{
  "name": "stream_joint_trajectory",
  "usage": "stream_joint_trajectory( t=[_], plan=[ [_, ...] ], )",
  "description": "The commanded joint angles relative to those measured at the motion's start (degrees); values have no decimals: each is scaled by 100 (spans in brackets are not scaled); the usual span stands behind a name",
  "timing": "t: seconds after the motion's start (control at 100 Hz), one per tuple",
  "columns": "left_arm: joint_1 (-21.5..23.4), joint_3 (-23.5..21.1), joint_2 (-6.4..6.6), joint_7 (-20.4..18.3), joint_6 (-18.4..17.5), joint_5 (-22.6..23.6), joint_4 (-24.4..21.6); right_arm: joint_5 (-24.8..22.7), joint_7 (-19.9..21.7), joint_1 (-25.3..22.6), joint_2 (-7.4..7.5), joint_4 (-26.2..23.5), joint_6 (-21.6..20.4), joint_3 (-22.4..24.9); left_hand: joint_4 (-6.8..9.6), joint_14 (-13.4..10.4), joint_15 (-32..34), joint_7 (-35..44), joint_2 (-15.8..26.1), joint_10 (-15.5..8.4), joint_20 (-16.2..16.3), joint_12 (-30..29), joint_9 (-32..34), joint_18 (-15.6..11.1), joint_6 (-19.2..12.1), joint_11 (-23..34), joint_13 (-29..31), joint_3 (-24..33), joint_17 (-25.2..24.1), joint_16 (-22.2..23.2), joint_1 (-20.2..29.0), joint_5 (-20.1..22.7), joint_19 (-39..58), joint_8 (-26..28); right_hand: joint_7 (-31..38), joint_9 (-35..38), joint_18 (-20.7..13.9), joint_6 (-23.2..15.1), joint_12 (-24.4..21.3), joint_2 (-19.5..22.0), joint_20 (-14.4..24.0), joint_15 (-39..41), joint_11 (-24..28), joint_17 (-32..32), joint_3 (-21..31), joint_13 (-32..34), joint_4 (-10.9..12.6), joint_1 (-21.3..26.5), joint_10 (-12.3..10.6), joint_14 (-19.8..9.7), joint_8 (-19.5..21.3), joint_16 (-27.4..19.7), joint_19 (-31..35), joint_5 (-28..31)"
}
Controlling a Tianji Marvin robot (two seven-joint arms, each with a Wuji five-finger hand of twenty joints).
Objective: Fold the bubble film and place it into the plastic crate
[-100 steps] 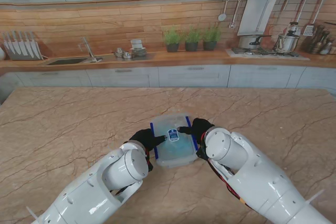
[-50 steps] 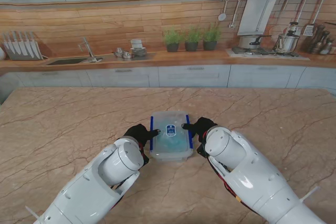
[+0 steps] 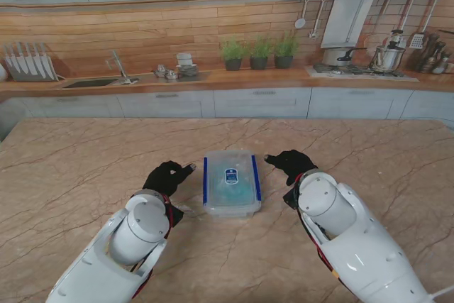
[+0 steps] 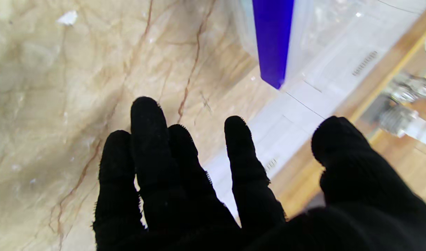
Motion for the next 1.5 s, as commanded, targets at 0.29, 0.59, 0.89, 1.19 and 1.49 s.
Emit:
stream_joint_trajectory(
  t=[0.29,0.59,0.89,1.19,1.49],
  plan=[
    [1153,-673,377,-355,-1478,67,-891,-202,-560,-1040,124,-650,-2342,600,87,-533,-723,-591,-222,-265,-342,-192,-514,-369,-309,-466,-525,-127,-192,-108,-693,-396,-292,-5,280,-199,-407,-448,-134,166,336,-1040,-345,-59,93,-515,10,-262,-450,-398,-164,-90,-767,-524],
    [1797,-1030,549,-456,-4103,209,-995,-90,-388,-1909,248,-1285,-4046,900,135,-1301,-1866,-1058,-824,-706,-668,-295,-873,-755,-537,-945,-786,-59,-291,-378,-371,-956,-2212,-62,559,-248,-385,-762,-179,-1023,297,-2102,-611,401,821,-373,-162,-571,-892,-822,-271,-422,-2009,-1348],
    [1713,-1134,601,-99,-5328,1157,-606,-505,-454,-2348,336,-1293,-5820,1083,117,-1371,-1915,-1058,-1473,-869,-294,-330,-719,-843,-686,-1146,-525,58,12,-260,-408,-785,-2176,-78,656,-444,-490,-1242,-176,-2065,413,-3016,-1189,373,1323,-539,-373,-869,-1469,-1212,-414,-656,-2732,-1825],
    [1661,-1377,683,-318,-6230,1316,-369,-331,-463,-2449,325,-1277,-6182,1150,-76,-1590,-2161,-746,-2088,-1055,-88,-284,-741,-887,-873,-1152,-432,1846,145,-287,-1100,-852,-2815,89,714,-411,-453,-1320,-137,-1994,501,-3227,-1339,378,1398,-521,-391,-1312,-1515,-1228,-465,-654,-2924,-1862],
    [1888,-1608,795,-803,-6483,1297,-584,-175,-773,-2425,228,-1228,-6264,1108,-144,-1446,-2349,-814,-2355,-957,-252,-404,-537,-832,-892,-1328,-291,2276,413,-400,-1167,-593,-3511,16,733,-303,-414,-1331,-55,-2026,679,-3161,-1309,442,1630,-424,-407,-1562,-1482,-1203,-482,-553,-2896,-1865]
  ],
)
